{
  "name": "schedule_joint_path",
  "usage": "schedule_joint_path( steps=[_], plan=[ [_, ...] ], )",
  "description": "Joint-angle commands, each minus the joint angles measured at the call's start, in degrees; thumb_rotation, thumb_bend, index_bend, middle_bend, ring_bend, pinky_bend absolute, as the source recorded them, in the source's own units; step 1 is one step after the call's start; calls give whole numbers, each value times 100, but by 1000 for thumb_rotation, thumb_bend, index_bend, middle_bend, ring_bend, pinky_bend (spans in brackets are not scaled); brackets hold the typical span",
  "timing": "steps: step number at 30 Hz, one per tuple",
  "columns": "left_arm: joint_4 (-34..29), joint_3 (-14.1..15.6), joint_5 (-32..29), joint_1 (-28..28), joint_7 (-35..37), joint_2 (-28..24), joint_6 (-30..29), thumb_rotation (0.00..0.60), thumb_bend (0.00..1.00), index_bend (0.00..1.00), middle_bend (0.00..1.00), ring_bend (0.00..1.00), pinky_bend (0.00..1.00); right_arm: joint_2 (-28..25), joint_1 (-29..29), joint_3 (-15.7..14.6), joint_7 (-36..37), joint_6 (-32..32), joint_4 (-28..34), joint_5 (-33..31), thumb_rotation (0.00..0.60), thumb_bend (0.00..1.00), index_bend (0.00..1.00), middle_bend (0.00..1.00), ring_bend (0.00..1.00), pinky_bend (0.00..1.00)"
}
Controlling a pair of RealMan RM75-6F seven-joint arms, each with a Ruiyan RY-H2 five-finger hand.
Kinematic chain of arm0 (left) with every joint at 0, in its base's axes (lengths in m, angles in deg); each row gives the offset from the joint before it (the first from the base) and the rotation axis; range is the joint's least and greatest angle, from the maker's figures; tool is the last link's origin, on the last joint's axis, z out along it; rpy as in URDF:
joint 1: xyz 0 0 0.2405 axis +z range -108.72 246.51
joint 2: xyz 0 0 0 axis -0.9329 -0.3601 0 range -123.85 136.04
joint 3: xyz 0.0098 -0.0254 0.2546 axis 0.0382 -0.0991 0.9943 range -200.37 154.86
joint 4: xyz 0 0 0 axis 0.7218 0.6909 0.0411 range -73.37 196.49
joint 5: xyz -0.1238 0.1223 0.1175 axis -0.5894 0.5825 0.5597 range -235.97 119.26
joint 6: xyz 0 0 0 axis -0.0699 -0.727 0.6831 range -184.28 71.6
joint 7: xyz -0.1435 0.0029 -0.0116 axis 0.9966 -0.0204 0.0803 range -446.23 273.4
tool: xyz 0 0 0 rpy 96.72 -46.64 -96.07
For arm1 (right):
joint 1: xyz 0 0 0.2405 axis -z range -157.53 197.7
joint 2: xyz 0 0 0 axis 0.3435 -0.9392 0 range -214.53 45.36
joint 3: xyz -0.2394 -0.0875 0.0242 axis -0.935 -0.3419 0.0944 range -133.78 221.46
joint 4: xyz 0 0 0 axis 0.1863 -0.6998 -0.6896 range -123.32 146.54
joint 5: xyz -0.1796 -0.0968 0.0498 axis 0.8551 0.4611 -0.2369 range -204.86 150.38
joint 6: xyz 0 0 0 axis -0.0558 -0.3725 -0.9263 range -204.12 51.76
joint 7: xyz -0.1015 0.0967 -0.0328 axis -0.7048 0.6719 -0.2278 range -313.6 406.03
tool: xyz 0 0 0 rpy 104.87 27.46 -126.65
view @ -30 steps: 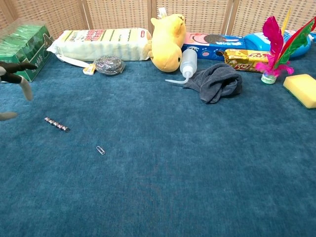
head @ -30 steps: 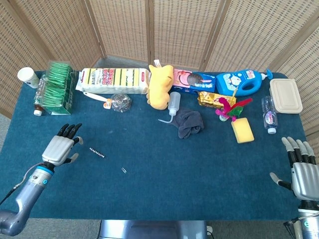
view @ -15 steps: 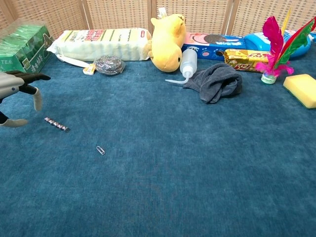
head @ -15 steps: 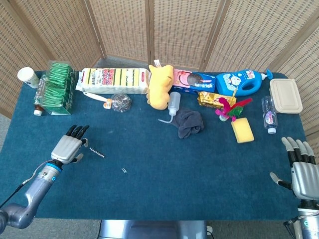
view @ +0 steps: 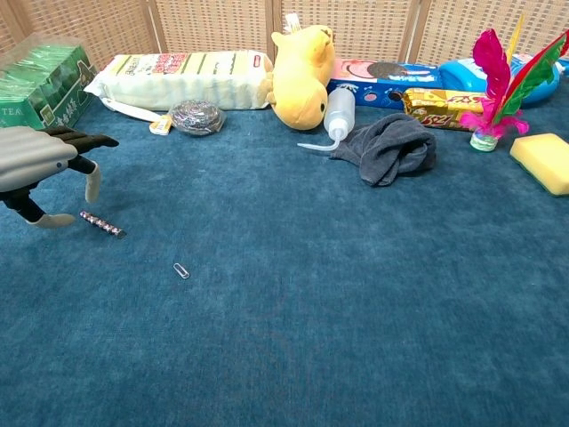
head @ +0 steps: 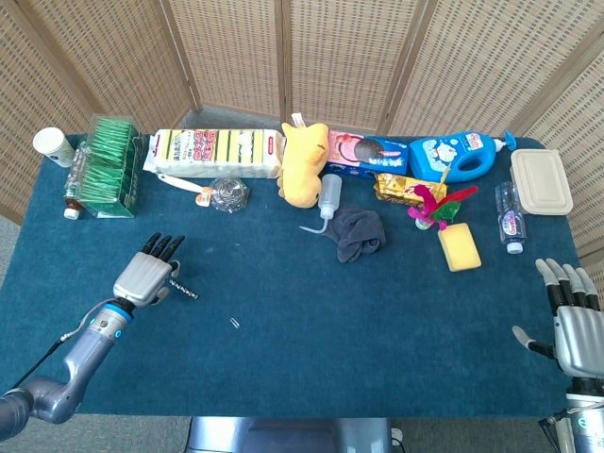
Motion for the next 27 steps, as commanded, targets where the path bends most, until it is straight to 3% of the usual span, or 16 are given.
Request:
schedule_joint_path(
  steps=[1,27],
  plan=[
    [12,1,-36,-9,-38,62,-21,600,549,436,0,0,0,-15,3,5,33,-2,8,-4,600,89,0,0,0,0],
    [32,9,-408,-188,-650,250,48,600,556,454,0,0,0,-76,6,22,142,4,28,-19,600,90,0,0,0,0]
  ],
)
